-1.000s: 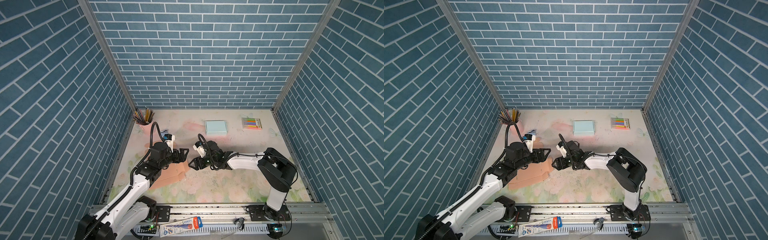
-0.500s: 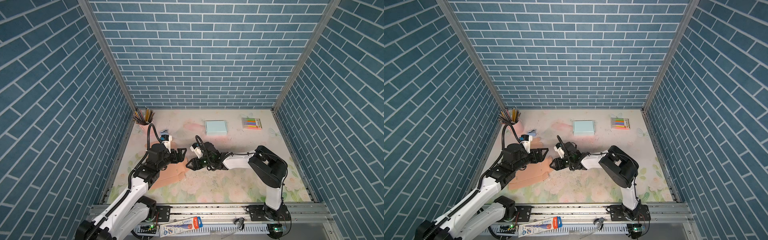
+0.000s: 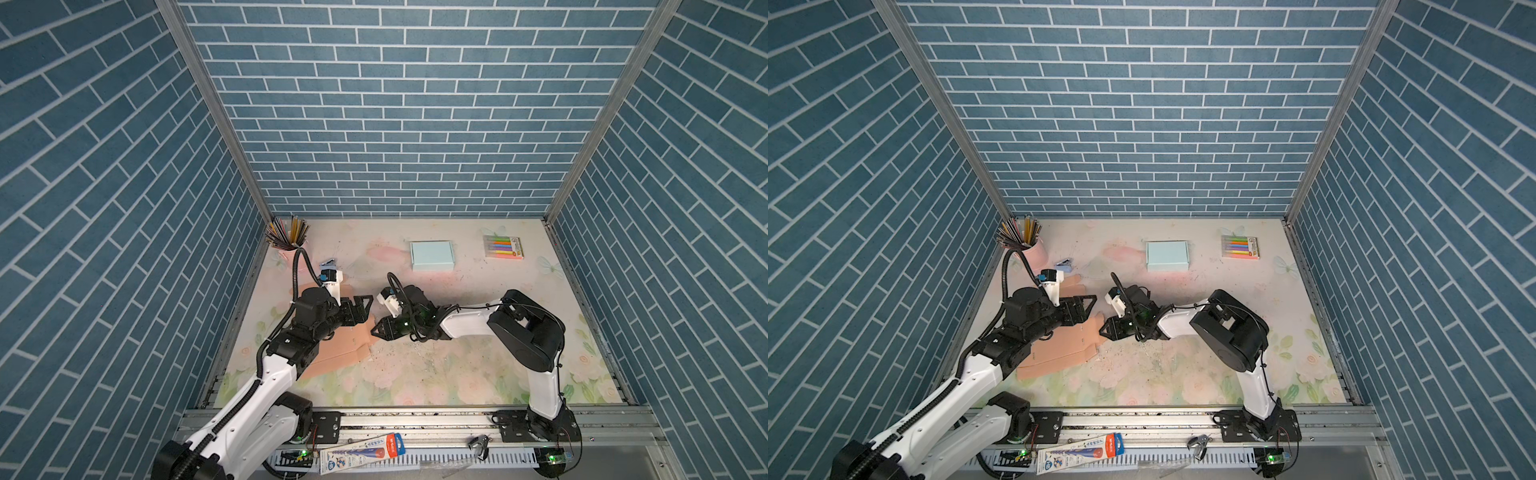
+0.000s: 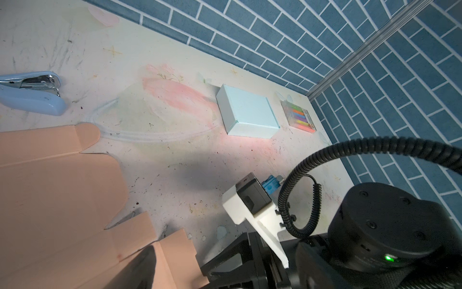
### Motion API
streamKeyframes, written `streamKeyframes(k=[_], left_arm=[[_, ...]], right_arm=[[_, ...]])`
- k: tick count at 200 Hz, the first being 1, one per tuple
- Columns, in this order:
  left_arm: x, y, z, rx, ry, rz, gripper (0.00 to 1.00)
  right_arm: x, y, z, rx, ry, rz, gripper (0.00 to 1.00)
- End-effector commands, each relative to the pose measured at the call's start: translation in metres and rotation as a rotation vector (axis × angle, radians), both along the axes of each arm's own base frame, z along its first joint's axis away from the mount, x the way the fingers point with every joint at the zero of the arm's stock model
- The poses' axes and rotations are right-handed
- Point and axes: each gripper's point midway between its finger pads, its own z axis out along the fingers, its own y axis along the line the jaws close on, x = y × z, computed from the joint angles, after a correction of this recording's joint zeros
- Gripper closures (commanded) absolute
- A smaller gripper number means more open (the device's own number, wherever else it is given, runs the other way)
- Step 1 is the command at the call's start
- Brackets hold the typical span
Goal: Fold the paper box
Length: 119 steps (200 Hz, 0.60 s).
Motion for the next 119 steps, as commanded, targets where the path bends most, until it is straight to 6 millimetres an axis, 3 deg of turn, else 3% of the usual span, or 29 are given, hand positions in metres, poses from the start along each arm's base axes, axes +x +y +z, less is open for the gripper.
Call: streamKeyframes(k=[1,119], left_arm=[[0.0011,0.0027,-0.002,-0.01,-0.002,0.011,0.12],[-0.0007,0.0069,-0.0052,-0.007,-0.002,0.018,0.12]], right_arm=[[-0.0001,0.007,0.001,0.01,0.008,0.008,0.72],[0.0015,0.0025,-0.0004,-0.013,-0.018,0.004,0.92]])
